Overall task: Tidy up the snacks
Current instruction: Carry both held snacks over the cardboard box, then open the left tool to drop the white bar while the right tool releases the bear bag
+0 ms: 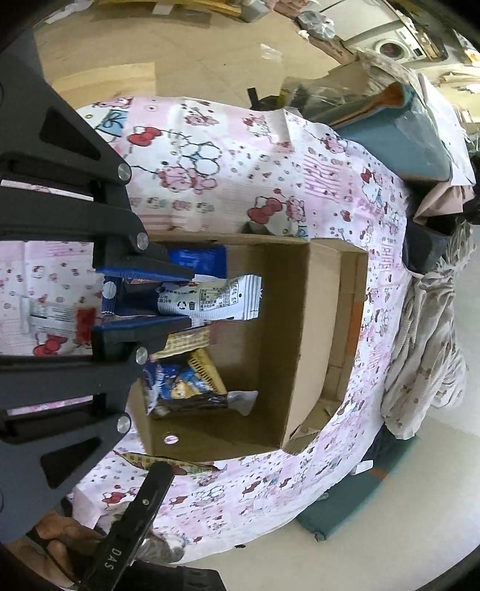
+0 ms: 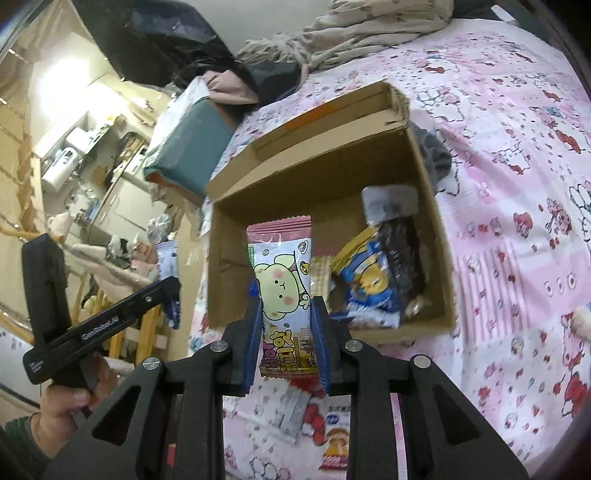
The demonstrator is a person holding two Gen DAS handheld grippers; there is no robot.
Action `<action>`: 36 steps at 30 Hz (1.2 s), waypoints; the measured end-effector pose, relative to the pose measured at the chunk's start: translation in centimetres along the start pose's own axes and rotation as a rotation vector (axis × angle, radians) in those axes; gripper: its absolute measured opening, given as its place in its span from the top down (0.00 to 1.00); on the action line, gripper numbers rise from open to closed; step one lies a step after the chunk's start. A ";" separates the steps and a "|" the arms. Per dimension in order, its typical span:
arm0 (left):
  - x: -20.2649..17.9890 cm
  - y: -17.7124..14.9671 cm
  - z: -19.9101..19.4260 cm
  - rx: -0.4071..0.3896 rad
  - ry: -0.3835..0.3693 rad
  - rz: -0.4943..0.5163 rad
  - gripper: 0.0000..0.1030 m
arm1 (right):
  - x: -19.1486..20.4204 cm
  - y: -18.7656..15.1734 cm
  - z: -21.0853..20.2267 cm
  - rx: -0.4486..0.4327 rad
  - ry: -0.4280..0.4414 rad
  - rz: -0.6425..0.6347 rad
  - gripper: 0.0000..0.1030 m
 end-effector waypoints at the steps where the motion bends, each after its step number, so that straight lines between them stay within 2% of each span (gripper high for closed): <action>1: -0.2 0.3 0.4 0.002 0.002 0.004 0.86 | -0.5 0.3 0.1 -0.001 -0.028 0.006 0.73; 8: -0.5 1.4 3.6 0.032 0.010 0.009 0.86 | -2.6 2.1 1.8 0.015 -0.117 0.023 0.73; 18: -0.2 0.6 7.1 0.069 0.039 0.037 0.85 | -4.5 1.6 3.8 0.048 -0.139 0.103 0.73; 23: 0.1 0.4 7.7 0.082 0.037 0.031 0.85 | -5.4 1.5 4.4 0.066 -0.161 0.135 0.73; 33: -0.1 0.3 7.8 0.077 0.020 0.029 0.85 | -5.6 1.3 4.3 0.072 -0.151 0.152 0.71; 36: -0.1 0.3 7.5 0.067 0.004 0.013 0.79 | -5.7 1.5 4.2 0.068 -0.142 0.161 0.70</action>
Point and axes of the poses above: each gripper's, at about its wrist camera, not at the fingertips, and z roughly the way its jaws point, x to its left, y to its top, the point moved 8 cm from there along z, roughly the way its jaws point, and after that the axes turned 10 degrees about x, right-handed, at the moved point
